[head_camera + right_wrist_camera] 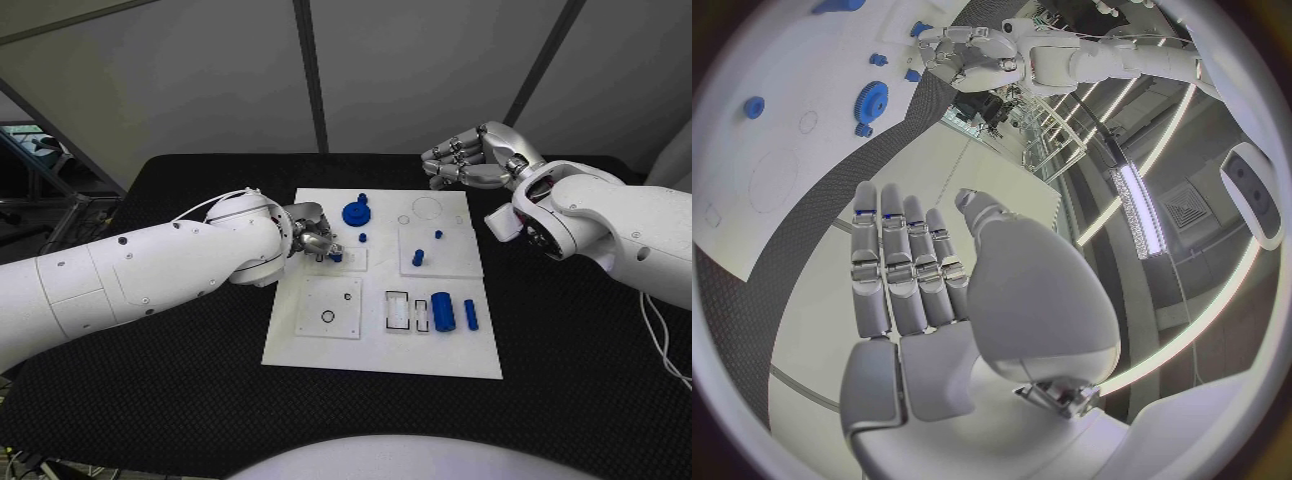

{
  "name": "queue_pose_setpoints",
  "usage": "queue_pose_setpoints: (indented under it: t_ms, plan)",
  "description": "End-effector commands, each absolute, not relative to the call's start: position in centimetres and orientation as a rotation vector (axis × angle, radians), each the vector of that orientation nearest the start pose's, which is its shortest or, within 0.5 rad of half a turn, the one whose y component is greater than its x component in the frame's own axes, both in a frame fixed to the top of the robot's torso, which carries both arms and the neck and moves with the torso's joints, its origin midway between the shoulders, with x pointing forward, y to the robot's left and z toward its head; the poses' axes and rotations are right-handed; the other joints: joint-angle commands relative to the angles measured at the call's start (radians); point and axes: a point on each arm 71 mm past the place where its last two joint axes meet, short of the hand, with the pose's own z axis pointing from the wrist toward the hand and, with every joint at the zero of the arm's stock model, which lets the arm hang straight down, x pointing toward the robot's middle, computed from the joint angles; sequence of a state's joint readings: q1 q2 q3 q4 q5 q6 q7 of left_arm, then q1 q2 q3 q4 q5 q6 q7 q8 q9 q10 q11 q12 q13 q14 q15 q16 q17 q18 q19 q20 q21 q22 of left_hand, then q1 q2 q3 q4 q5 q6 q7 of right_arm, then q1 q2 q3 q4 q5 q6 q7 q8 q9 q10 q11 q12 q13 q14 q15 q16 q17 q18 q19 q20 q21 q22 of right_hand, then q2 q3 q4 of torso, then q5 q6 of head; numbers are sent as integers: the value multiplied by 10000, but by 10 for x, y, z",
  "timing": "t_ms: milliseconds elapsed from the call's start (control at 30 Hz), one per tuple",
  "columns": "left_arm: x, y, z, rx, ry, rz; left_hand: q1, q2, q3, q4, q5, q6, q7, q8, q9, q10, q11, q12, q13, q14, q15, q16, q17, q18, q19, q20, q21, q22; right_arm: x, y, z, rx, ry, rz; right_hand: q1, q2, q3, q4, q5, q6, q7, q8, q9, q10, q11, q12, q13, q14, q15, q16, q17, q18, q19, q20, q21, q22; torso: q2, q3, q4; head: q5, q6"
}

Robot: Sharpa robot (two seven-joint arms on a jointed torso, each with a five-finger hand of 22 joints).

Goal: Assemble the parts on the task board

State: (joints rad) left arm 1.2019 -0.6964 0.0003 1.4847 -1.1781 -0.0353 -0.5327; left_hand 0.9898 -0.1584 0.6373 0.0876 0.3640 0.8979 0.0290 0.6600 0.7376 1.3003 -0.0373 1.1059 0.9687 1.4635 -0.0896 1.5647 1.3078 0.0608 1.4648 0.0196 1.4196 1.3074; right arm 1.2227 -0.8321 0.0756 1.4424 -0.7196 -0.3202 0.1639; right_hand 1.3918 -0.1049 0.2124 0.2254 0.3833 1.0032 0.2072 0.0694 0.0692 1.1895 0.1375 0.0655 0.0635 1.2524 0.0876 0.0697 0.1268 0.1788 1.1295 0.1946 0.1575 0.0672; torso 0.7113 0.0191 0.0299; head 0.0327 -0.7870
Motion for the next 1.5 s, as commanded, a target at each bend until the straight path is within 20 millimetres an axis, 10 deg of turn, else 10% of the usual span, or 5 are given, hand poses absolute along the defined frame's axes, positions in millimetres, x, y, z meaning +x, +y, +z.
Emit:
queue_pose_setpoints:
  t_ms: [33,1500]
  plan:
    - [493,155,-204,-1590,21341,-4697,-116,-20,-188,60,-19,65,4,-30,-24,12,-26,58,25,1061,-73,29,2591,-194,424,-80,59,873,518,-221,-131,4705,15208,11616,-78,-17,-71,9,66,-71,-6,-40,-12,-75,21,1,6,-34,18,-61,-18,49,46,13,-80,-9,-7,3,2,-4,-21]
    - [496,154,-205,-1659,21289,-4662,-444,227,-3367,1359,-30,325,-2,-164,-122,74,-20,394,244,1073,-67,61,2630,-236,502,-83,174,1122,517,-223,-131,4748,15293,11394,-117,-3,-92,-17,388,-106,0,-39,-11,-104,27,5,6,-27,17,-56,-75,52,122,10,-152,-5,-4,-2,9,-73,7]
